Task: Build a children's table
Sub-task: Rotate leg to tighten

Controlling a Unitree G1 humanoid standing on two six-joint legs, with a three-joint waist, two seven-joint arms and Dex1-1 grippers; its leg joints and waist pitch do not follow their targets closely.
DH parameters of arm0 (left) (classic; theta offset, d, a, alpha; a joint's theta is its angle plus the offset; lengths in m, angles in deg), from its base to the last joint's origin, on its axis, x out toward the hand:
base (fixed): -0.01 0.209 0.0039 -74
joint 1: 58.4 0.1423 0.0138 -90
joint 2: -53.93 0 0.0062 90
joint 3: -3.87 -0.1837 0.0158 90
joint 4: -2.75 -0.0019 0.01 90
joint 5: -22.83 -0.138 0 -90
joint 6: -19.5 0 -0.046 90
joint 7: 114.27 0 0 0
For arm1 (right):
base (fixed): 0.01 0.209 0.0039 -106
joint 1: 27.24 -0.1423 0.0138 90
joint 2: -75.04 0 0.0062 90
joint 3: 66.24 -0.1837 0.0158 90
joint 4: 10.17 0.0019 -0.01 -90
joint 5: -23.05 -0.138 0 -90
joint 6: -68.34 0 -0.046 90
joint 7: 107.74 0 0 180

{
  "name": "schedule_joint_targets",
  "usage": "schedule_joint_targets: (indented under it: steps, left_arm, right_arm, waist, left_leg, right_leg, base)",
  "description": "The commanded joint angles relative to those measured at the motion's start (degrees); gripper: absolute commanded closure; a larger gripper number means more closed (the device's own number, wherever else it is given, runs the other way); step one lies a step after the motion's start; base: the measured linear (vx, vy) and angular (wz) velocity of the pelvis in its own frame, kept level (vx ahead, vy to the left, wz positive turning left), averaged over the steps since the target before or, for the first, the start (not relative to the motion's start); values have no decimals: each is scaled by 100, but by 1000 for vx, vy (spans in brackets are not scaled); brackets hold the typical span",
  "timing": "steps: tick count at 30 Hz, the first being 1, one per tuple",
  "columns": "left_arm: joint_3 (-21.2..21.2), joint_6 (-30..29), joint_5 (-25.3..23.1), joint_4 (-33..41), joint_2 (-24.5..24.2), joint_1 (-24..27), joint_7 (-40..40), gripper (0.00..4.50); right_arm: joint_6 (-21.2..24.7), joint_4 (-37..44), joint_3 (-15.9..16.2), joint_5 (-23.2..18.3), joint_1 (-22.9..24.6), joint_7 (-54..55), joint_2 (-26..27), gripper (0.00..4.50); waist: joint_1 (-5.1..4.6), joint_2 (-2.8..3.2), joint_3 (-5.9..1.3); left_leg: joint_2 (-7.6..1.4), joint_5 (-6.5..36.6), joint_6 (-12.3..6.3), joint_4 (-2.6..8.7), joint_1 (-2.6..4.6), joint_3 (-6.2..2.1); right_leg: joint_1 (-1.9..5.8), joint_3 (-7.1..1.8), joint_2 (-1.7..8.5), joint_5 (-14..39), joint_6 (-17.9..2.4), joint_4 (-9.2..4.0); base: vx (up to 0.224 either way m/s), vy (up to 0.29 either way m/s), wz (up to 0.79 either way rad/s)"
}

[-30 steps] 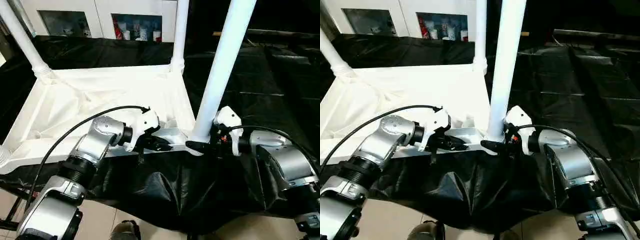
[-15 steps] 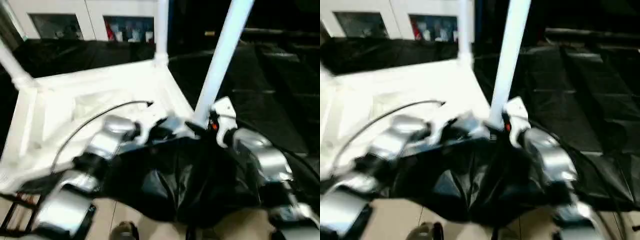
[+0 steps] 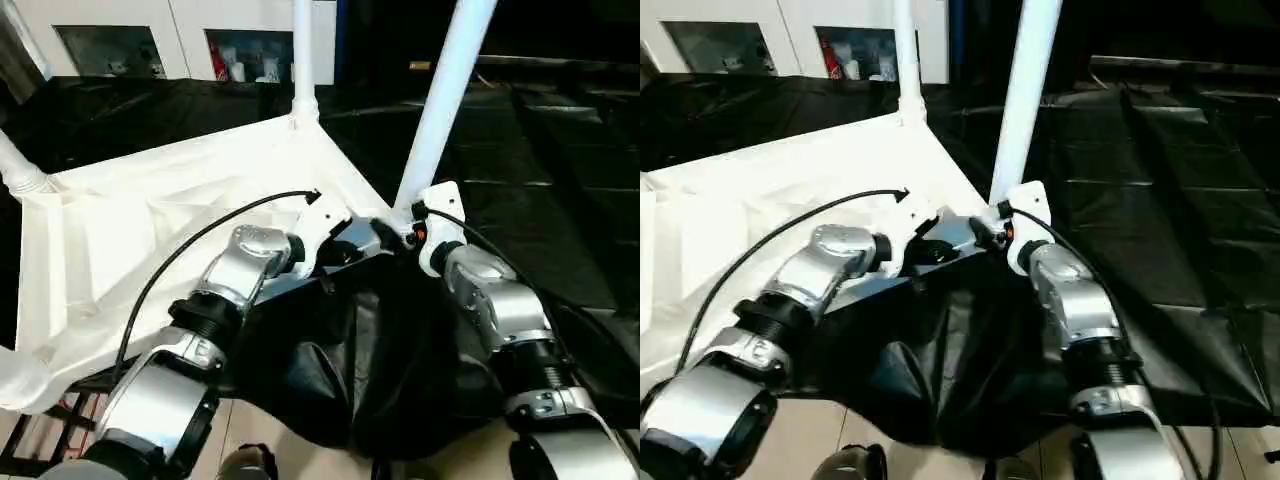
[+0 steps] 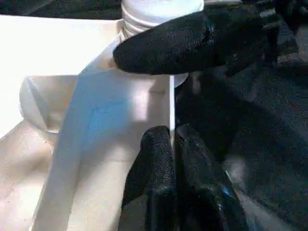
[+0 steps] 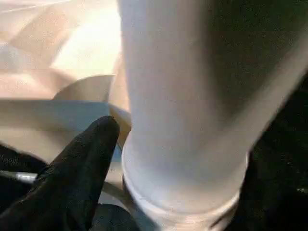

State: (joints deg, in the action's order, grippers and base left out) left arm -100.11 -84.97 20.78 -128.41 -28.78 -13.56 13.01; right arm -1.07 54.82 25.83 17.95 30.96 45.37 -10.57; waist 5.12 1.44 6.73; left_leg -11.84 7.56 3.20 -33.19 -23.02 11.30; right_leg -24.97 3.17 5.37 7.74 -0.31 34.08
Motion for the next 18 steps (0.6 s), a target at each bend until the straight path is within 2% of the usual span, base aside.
schedule_joint_targets:
  steps: [1, 2, 6, 12, 14, 16, 18]
  left_arm:
    - [-134, 492, 415, 591, 30, 95, -844, 450]
    - [-134, 492, 415, 591, 30, 95, -844, 450]
    - [-283, 557, 604, 1022, -288, 359, -1652, 450]
    - [-418, 441, 670, 1363, -618, 565, -2263, 450]
    - [-456, 375, 695, 1481, -728, 642, -2468, 450]
    - [-490, 332, 697, 1533, -781, 675, -2567, 450]
    - [-505, 308, 696, 1556, -801, 687, -2608, 450]
  right_arm:
    - [21, 249, 423, -87, 165, -798, -268, 70]
    - [21, 249, 423, -87, 165, -798, -268, 70]
    - [50, 754, 577, -193, 378, -1802, -941, 70]
    - [132, 1294, 838, -306, 627, -2838, -1668, 70]
    - [303, 1455, 838, -451, 666, -3071, -1773, 70]
    - [388, 1516, 842, -517, 675, -3151, -1782, 106]
    - [402, 1537, 854, -532, 680, -3180, -1786, 106]
  waist:
    - [19, -112, -540]
    - [20, -107, -536]
    - [36, -94, -531]
    - [93, -107, -521]
    - [112, -101, -512]
    - [113, -99, -510]
    - [106, -96, -507]
  left_leg:
    - [-49, 1555, -256, 345, 144, -55]
    - [-61, 1576, -255, 352, 138, -60]
    - [-74, 1623, -306, 345, 145, -50]
    - [-89, 1664, -305, 347, 148, -51]
    - [-96, 1719, -298, 346, 156, -51]
    - [-101, 1730, -294, 355, 150, -53]
    - [-101, 1791, -240, 362, 157, -61]
  right_leg:
    - [348, -160, 227, 1889, -1019, -446]
    - [355, -161, 230, 1892, -1013, -434]
    - [331, -170, 228, 1890, -1058, -424]
    - [325, -176, 233, 2000, -1053, -425]
    - [312, -181, 240, 2107, -1043, -436]
    - [306, -179, 234, 2144, -1037, -435]
    - [298, -176, 234, 2192, -1032, -436]
  base:
    - [0, 0, 0]
    - [0, 0, 0]
    - [0, 0, 0]
    - [0, 0, 0]
    - [0, 0, 0]
    - [0, 0, 0]
    - [0, 0, 0]
